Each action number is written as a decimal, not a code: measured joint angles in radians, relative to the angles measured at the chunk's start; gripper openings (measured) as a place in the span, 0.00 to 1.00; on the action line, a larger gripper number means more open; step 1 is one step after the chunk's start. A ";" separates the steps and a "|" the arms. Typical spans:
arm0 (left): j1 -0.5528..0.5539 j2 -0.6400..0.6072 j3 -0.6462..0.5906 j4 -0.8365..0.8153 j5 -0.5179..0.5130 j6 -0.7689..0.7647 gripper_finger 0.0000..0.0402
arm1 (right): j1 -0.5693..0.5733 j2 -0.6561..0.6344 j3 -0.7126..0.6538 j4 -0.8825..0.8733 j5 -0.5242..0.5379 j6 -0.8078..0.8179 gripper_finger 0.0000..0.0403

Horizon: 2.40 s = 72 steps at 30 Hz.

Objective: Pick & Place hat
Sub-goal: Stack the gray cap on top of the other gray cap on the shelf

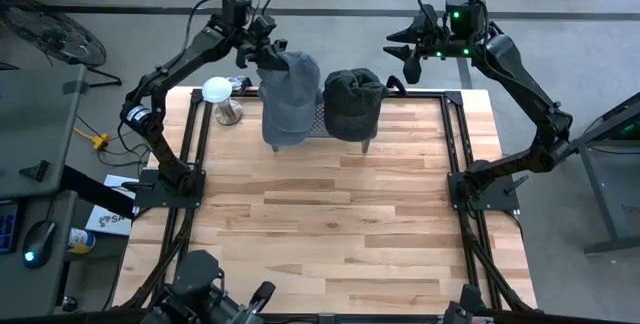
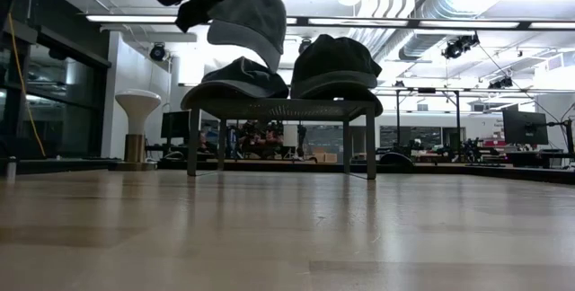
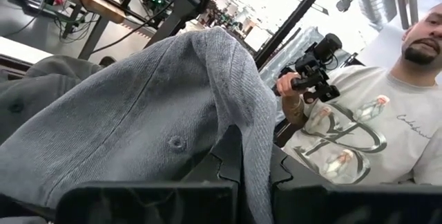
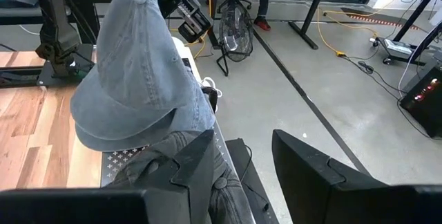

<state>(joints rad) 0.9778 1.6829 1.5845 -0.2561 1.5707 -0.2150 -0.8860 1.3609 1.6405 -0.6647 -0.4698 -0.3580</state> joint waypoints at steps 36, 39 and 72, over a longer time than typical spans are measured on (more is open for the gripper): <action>-0.003 0.085 0.000 -0.159 -0.327 0.011 0.18 | 0.093 0.051 0.000 0.088 -0.061 0.018 0.35; -0.003 0.085 0.000 -0.159 -0.347 0.026 0.25 | 0.128 0.077 0.000 0.119 -0.068 0.018 0.35; -0.012 0.085 0.000 -0.166 -0.530 -0.003 0.56 | 0.396 0.515 0.000 0.523 0.120 0.011 0.35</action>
<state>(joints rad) 0.9657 1.7676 1.5841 -0.4217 1.0407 -0.2176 -0.4897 1.8761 1.6407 -0.1419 -0.3502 -0.3467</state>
